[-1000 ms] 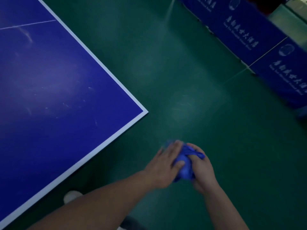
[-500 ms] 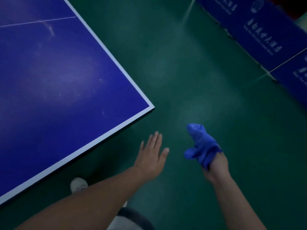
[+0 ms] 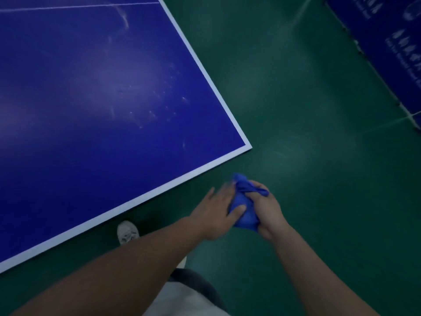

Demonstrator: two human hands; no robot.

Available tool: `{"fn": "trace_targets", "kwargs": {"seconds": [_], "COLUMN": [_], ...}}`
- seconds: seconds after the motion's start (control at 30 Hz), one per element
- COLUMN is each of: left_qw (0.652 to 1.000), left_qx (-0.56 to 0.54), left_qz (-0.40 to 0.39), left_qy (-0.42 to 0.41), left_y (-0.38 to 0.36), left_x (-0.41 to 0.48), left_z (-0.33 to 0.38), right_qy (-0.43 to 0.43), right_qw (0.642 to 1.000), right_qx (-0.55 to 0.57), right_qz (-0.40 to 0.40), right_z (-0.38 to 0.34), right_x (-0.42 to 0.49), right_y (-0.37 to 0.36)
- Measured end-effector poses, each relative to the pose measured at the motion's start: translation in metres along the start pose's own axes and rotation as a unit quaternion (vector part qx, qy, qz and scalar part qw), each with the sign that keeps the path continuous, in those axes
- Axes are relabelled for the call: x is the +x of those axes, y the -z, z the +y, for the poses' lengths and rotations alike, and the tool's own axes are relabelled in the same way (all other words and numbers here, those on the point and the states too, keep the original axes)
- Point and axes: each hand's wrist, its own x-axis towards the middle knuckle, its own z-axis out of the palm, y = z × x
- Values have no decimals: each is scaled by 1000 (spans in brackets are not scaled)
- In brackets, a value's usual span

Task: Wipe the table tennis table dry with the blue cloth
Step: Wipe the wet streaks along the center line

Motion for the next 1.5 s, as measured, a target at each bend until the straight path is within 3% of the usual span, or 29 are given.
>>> {"fn": "trace_targets", "kwargs": {"seconds": [0.03, 0.07, 0.17, 0.23, 0.3, 0.37, 0.4, 0.43, 0.47, 0.57, 0.67, 0.83, 0.93, 1.03, 1.13, 1.2, 1.23, 1.33, 1.4, 1.47, 1.5], "left_qw": [995, 991, 995, 993, 989, 982, 977, 972, 967, 956, 945, 905, 890, 863, 862, 869, 870, 879, 882, 882, 882], "left_qx": [31, 53, 38, 10, -12, -33, -44, -52, -56, -59, -46, 19, 54, 42, 33, 37, 37, -1, -30, -25, -20], "left_qz": [-85, -97, 43, 96, 123, 150, 166, 179, 195, 219, 232, 290, 291, 310, 277, 229, 202, 109, 53, 27, 21], "left_qy": [41, 76, 79, 65, 85, 112, 127, 141, 151, 185, 227, 311, 347, 396, 423, 438, 448, 464, 467, 469, 470], "left_y": [5, 15, 46, 66, 81, 89, 94, 98, 103, 116, 128, 146, 162, 194, 225, 238, 243, 258, 267, 272, 273], "left_x": [-3, -8, -33, -54, -74, -91, -103, -114, -127, -160, -186, -198, -191, -180, -164, -154, -152, -150, -151, -150, -150], "left_z": [-14, -33, -80, -99, -119, -142, -156, -167, -179, -206, -231, -272, -294, -319, -342, -348, -350, -351, -350, -350, -349], "right_qy": [-5, 8, 113, 188, 268, 289, 275, 271, 290, 266, 235, 458, 555, 574, 591, 594, 588, 475, 396, 374, 393], "right_qw": [1000, 1000, 973, 941, 921, 878, 816, 748, 707, 707, 665, 645, 567, 506, 461, 475, 499, 625, 695, 718, 711], "right_qx": [9, 5, -81, -167, -230, -381, -504, -600, -641, -654, -706, -592, -557, -567, -571, -574, -582, -616, -600, -587, -584], "right_qz": [-5, 19, 185, 227, 166, 7, -64, -88, -71, -45, -66, -153, -246, -305, -336, -304, -257, -68, -5, 0, -10], "right_z": [-4, -11, -30, -38, -39, -26, -18, -11, -7, -11, 19, 104, 124, 123, 108, 80, 62, 6, -15, -7, 8], "right_x": [0, 4, 27, 38, 50, 69, 79, 89, 101, 126, 125, 36, -4, -3, 12, 37, 55, 114, 130, 116, 98], "right_y": [-10, -21, -35, -54, -86, -116, -133, -143, -154, -180, -204, -279, -356, -412, -436, -452, -466, -491, -486, -482, -479]}}
